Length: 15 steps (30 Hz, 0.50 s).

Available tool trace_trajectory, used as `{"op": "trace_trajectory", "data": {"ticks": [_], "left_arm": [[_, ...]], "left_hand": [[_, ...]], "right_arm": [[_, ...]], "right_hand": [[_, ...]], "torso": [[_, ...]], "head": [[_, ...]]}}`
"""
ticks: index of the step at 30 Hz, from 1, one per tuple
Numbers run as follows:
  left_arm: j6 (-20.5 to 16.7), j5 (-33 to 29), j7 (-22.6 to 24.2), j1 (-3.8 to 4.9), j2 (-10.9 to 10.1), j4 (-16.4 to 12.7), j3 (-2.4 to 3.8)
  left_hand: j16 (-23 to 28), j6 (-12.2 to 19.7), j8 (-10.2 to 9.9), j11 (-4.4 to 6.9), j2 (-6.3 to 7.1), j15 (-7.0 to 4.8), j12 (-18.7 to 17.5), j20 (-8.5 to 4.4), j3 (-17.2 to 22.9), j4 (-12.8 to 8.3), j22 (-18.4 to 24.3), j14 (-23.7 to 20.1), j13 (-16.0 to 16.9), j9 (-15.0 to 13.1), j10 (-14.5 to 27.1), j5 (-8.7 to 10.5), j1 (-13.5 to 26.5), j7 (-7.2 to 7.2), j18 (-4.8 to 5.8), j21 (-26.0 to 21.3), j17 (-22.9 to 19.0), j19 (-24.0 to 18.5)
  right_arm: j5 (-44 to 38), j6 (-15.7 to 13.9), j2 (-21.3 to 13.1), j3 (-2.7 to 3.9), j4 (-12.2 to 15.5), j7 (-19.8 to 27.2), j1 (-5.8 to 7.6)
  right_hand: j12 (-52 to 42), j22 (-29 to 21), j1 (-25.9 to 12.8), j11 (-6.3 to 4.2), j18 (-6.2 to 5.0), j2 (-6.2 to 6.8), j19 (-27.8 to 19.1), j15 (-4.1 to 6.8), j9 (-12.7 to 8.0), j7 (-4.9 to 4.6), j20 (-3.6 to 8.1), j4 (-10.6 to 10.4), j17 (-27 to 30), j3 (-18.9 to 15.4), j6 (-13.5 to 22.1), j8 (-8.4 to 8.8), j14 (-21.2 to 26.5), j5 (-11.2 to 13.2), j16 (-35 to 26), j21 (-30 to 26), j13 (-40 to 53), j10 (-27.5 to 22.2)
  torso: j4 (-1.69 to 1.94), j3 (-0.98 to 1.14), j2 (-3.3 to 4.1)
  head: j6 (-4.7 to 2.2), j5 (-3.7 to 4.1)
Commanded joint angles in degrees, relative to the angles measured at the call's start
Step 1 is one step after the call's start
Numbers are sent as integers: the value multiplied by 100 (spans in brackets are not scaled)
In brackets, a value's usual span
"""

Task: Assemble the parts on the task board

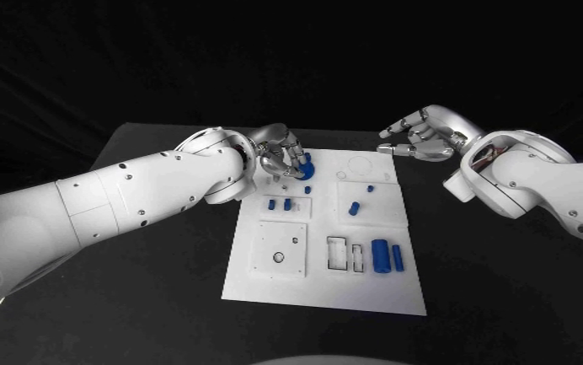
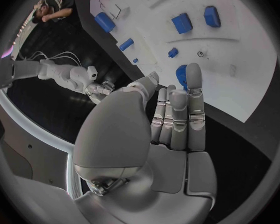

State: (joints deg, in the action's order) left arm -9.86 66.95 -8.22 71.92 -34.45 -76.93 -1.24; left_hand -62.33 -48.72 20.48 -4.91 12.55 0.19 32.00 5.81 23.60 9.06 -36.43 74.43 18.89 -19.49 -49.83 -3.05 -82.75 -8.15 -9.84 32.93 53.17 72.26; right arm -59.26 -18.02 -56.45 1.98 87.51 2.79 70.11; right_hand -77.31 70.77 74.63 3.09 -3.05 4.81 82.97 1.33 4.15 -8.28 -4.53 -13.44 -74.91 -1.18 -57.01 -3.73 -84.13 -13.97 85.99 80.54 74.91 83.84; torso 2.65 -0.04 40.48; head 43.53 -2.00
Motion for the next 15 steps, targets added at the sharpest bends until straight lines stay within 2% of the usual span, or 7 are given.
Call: {"op": "trace_trajectory", "data": {"ticks": [1,4,6,10,15], "left_arm": [[185,1334,470,-21,177,119,-26],[344,1662,484,-34,305,221,-55],[455,1823,486,-42,382,295,-70],[582,2010,476,-61,480,397,-85],[677,2132,463,-91,585,507,-96]], "left_hand": [[-889,-226,-264,26,85,-38,-307,-54,-92,-58,-268,604,-411,331,-176,8,43,41,-41,380,879,423],[-1476,-392,-473,80,83,-82,-539,-94,-211,-96,-1089,956,-710,561,-312,15,94,89,115,1296,1546,839],[-1652,-472,-542,99,73,-112,-624,-120,-264,-110,-1443,1067,-818,639,-380,5,116,109,179,1681,1762,991],[-1752,-574,-651,118,49,-160,-777,-172,-326,-137,-1678,1158,-976,744,-455,0,129,127,216,1939,1859,1122],[-1694,-694,-767,129,-8,-194,-939,-205,-334,-166,-1828,1175,-1133,844,-617,2,121,138,247,2099,1713,1215]], "right_arm": [[-16,74,15,-1,-2,23,-10],[-16,75,23,-1,-2,26,-13],[-16,76,29,-1,-2,27,-15],[-16,77,37,-1,-2,30,-17],[-16,75,46,-1,-4,33,-19]], "right_hand": [[12,-7,-41,8,-82,1,-20,-7,6,14,-2,9,-756,-35,33,-26,-418,-24,-34,-39,656,-37],[12,-6,-35,7,-82,-6,-20,-6,7,14,-2,11,-759,-35,32,-26,-419,-29,-33,-39,656,-37],[12,-6,-35,7,-82,-6,-20,-6,7,14,-2,11,-759,-35,32,-26,-419,-29,-33,-39,656,-37],[12,-6,-35,7,-82,-6,-20,-6,7,14,-2,11,-759,-35,32,-26,-419,-29,-33,-39,656,-37],[10,-4,-32,7,-82,-9,-19,-6,7,14,-2,13,-760,-34,32,-26,-419,-32,-32,-38,657,-36]], "torso": [[-8,-5,9],[-11,-4,9],[-8,-1,8],[-9,-2,10],[-10,-3,10]], "head": [[-26,30],[-37,25],[-37,28],[-41,36],[-43,43]]}}
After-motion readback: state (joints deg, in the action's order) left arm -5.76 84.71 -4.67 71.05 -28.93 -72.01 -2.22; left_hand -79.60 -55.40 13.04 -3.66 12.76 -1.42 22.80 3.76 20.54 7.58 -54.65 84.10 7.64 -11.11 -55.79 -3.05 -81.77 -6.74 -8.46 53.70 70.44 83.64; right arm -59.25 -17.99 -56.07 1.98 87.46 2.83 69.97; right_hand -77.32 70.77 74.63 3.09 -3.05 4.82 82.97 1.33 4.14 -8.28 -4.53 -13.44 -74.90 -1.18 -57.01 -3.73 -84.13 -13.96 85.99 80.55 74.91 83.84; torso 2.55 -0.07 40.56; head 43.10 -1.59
